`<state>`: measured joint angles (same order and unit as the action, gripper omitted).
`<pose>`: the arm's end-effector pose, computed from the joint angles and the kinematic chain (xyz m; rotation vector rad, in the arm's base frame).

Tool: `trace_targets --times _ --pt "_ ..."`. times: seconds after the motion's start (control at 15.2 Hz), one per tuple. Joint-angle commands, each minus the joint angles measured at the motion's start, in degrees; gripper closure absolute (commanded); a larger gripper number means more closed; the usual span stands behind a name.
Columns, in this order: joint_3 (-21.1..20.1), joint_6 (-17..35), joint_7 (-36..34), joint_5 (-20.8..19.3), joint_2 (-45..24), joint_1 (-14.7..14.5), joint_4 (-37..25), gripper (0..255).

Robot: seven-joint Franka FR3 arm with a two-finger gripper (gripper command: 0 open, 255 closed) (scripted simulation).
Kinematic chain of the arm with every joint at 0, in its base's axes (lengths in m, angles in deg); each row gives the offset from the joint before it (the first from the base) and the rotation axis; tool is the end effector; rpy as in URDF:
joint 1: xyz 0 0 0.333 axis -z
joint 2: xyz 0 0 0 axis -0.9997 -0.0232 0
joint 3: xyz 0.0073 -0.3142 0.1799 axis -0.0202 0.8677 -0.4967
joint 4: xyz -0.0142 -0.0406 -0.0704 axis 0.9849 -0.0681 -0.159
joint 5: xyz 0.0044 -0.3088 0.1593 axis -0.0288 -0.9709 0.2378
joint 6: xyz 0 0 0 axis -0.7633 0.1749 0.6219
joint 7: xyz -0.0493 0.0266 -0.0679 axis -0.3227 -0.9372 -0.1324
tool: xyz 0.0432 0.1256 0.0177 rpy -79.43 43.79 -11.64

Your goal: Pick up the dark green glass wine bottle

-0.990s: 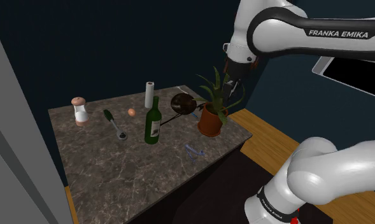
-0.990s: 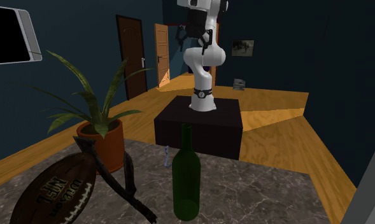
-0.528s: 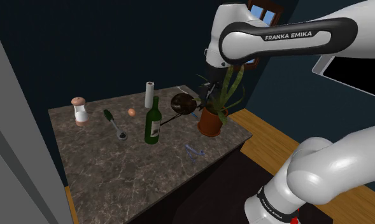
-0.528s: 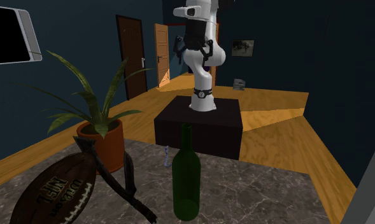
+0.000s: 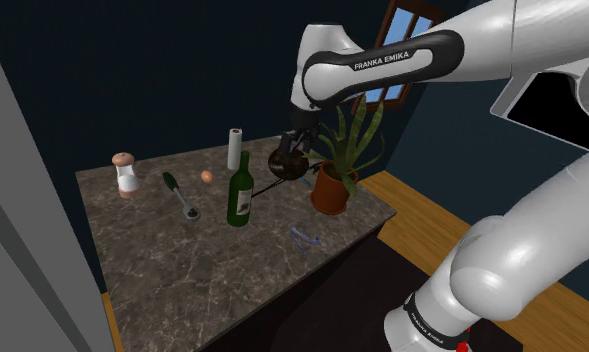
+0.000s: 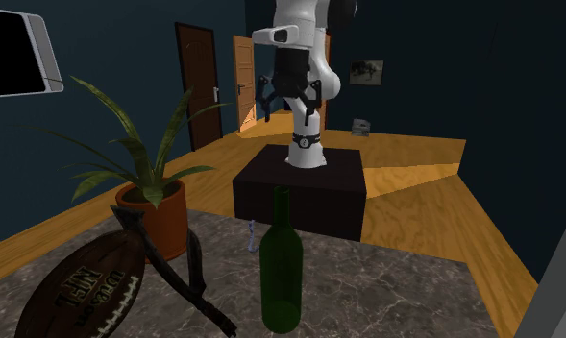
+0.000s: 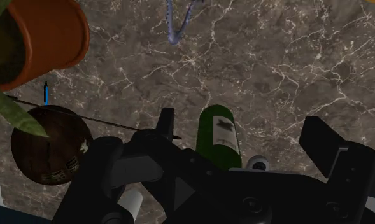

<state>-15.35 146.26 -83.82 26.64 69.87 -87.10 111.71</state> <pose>0.4458 0.0217 0.4830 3.0664 0.1531 0.0150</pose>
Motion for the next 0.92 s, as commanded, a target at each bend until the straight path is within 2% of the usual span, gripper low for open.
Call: trace_targets --times 0.0,0.46,0.86 --pt "-0.31 1.92 -1.08 0.22 -4.75 -0.13 -3.47 0" --pt "-0.46 6.30 -3.14 0.77 -19.51 -0.30 -16.02 0" --pt "-0.42 7.18 -4.45 1.34 -32.49 -0.67 -30.04 0"
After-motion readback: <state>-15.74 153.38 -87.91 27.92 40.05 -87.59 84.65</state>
